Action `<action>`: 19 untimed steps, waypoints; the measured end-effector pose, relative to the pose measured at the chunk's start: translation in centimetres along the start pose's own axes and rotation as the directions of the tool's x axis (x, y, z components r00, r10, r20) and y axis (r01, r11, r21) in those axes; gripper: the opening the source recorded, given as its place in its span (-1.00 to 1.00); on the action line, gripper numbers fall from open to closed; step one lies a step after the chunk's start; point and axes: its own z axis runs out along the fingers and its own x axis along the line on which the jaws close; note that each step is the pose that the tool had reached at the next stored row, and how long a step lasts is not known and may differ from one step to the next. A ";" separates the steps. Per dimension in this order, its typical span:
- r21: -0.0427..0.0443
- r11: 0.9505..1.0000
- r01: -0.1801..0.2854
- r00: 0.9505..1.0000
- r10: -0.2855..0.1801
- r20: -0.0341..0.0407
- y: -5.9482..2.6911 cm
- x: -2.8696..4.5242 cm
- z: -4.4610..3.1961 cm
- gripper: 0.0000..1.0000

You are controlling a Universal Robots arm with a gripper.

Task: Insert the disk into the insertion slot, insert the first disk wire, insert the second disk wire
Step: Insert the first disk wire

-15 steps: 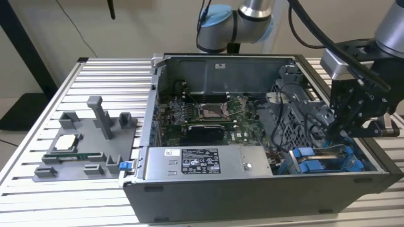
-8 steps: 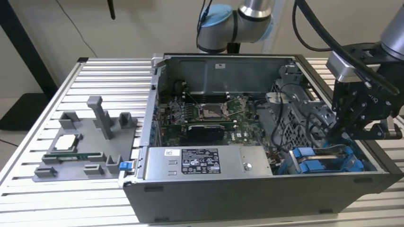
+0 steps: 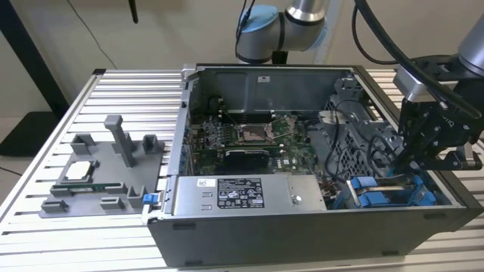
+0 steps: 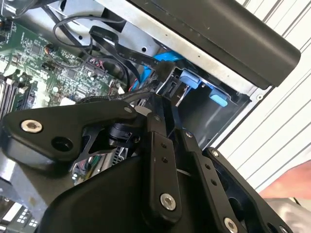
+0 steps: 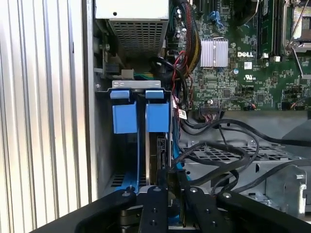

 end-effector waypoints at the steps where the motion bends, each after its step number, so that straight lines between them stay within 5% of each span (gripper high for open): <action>1: 0.000 1.000 0.001 1.000 -0.001 0.000 -0.01 0.05 0.03 -1.00; 9: 0.020 0.999 0.032 0.999 -0.032 0.004 -0.02 0.24 0.27 -1.00; 19: 0.021 0.999 0.043 0.999 -0.043 0.004 0.06 0.27 0.77 -1.00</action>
